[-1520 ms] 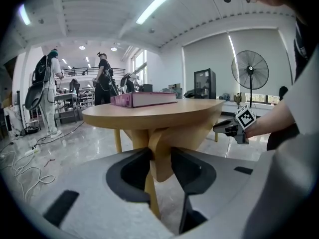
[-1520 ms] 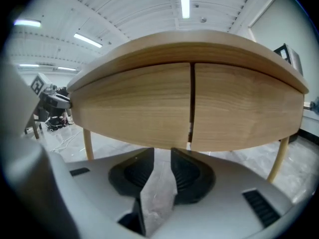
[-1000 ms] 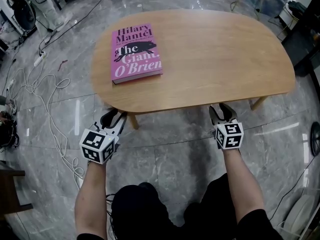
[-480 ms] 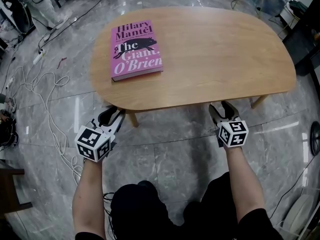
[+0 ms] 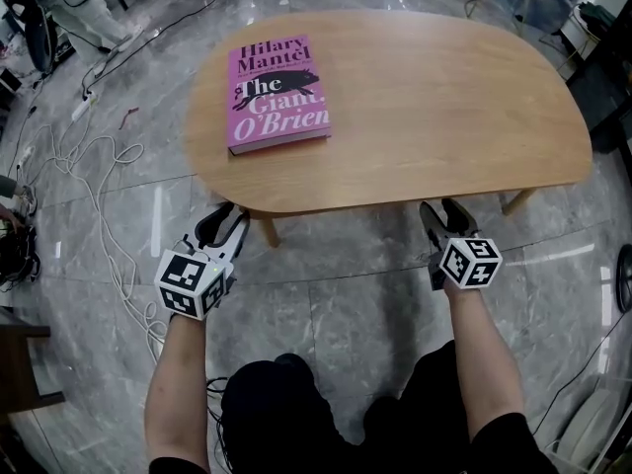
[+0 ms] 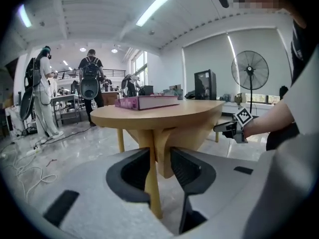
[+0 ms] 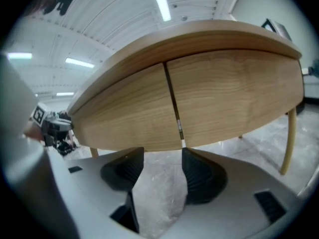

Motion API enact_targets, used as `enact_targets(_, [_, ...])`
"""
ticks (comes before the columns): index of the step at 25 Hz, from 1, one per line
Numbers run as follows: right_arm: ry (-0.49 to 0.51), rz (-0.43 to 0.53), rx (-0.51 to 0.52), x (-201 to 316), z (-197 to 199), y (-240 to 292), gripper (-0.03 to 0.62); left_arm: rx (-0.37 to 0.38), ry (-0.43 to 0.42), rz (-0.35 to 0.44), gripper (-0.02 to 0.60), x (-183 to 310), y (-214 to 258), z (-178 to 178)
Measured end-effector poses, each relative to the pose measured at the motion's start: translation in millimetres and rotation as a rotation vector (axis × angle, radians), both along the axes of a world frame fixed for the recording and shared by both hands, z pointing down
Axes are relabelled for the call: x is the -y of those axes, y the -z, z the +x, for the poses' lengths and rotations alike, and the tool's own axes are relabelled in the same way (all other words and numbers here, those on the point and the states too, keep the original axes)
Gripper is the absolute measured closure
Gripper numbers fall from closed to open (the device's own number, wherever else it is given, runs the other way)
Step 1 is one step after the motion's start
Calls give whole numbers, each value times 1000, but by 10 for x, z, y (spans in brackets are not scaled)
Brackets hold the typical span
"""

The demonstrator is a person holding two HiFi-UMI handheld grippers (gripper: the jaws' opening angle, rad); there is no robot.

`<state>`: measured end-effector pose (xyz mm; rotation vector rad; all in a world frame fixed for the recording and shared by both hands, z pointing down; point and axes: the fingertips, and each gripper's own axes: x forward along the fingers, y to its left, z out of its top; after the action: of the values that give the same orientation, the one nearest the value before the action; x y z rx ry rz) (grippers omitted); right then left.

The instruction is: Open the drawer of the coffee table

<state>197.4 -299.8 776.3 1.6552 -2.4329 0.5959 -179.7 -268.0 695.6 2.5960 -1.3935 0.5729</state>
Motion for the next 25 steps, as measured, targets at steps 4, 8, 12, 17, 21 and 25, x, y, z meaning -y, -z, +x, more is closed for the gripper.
enact_targets(4, [-2, -21, 225, 49, -40, 17, 330, -33, 12, -18, 417, 11, -60, -9])
enact_targets(8, [60, -9, 327, 33, -104, 19, 330, -24, -1, -23, 419, 16, -98, 43])
enact_targets(12, [117, 0, 316, 49, -218, 53, 319, 23, -38, -35, 397, 20, -190, 191])
enact_targets(17, [142, -3, 238, 67, -254, 11, 336, 1, -2, -36, 368, 95, -169, 257])
enact_targets(21, [163, -1, 266, 68, -273, 10, 339, -2, 8, -42, 365, 82, -197, 257])
enact_targets(25, [160, 20, 237, 55, -267, 46, 349, 8, 2, -47, 374, 74, -186, 268])
